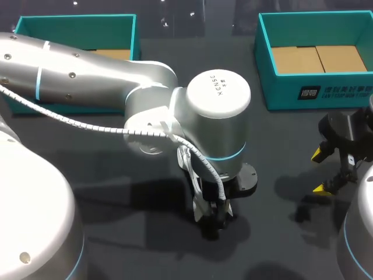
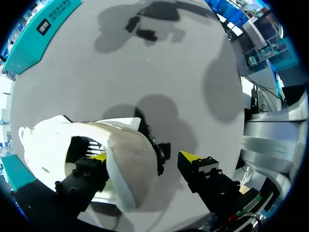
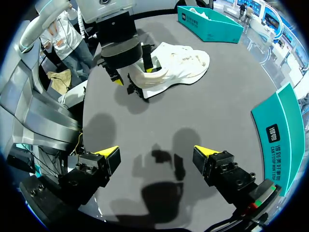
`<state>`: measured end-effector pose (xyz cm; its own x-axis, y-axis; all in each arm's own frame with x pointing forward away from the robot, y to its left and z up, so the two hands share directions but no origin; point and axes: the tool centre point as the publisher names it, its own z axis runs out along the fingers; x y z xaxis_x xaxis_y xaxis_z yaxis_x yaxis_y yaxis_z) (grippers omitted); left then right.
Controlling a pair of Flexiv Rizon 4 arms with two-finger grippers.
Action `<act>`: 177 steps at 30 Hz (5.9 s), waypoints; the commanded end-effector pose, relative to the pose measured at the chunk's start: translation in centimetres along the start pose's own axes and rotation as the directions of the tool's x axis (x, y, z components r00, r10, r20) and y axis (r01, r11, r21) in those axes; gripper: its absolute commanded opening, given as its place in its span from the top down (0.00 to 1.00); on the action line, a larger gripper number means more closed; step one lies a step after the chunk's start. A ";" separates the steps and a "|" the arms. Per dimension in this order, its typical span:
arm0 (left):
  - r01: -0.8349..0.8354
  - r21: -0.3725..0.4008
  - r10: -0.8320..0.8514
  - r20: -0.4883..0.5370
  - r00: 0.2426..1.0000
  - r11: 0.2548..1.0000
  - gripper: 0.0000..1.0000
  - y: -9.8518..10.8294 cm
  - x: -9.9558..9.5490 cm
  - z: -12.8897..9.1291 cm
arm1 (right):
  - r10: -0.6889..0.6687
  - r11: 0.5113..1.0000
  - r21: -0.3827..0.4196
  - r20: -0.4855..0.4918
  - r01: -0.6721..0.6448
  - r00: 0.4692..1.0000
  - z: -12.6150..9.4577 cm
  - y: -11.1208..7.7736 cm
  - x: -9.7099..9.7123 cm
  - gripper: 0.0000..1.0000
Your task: Take the shoe out of the shoebox, open the shoe tongue, remove and reinsert the insole, then place the shoe into the shoebox
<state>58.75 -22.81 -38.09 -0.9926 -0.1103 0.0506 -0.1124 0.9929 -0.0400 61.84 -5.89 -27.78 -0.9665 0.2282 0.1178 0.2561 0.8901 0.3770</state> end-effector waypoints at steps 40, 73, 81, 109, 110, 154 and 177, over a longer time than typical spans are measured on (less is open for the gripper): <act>0.031 -0.002 -0.031 0.024 0.999 1.000 1.00 0.7 -0.6 -1.2 | 0.000 1.000 0.001 0.002 0.000 1.000 0.0 0.0 0.1 0.00; 0.016 0.013 -0.015 -0.042 0.999 1.000 1.00 8.2 -14.7 -22.2 | 0.000 1.000 0.001 0.002 0.000 1.000 0.0 0.0 0.1 0.00; 0.016 0.013 -0.015 -0.042 0.999 1.000 1.00 8.2 -14.7 -22.2 | 0.000 1.000 0.001 0.002 0.000 1.000 0.0 0.0 0.1 0.00; 0.058 0.003 -0.057 -0.031 0.998 0.998 1.00 16.9 -27.2 -26.0 | 0.000 1.000 0.001 0.002 0.000 1.000 0.0 0.0 0.1 0.00; 0.052 0.000 -0.052 -0.040 0.998 0.999 1.00 17.4 -27.9 -26.0 | 0.000 1.000 0.001 0.002 0.000 1.000 0.0 0.0 0.1 0.00; -0.078 -0.054 0.075 -0.043 0.996 0.996 1.00 35.6 -52.8 -26.2 | 0.000 1.000 0.001 0.002 0.000 1.000 0.0 0.0 0.1 0.00; -0.591 -0.166 0.587 -0.073 0.806 0.790 1.00 42.8 -58.0 -25.0 | 0.000 1.000 0.001 0.002 0.000 1.000 0.0 0.0 0.1 0.00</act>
<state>112.88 27.71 -18.13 -0.8964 0.4365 0.0767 0.4414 0.8949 0.0661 61.84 -5.89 -27.77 -0.9665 0.2281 0.1178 0.2561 0.8901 0.3770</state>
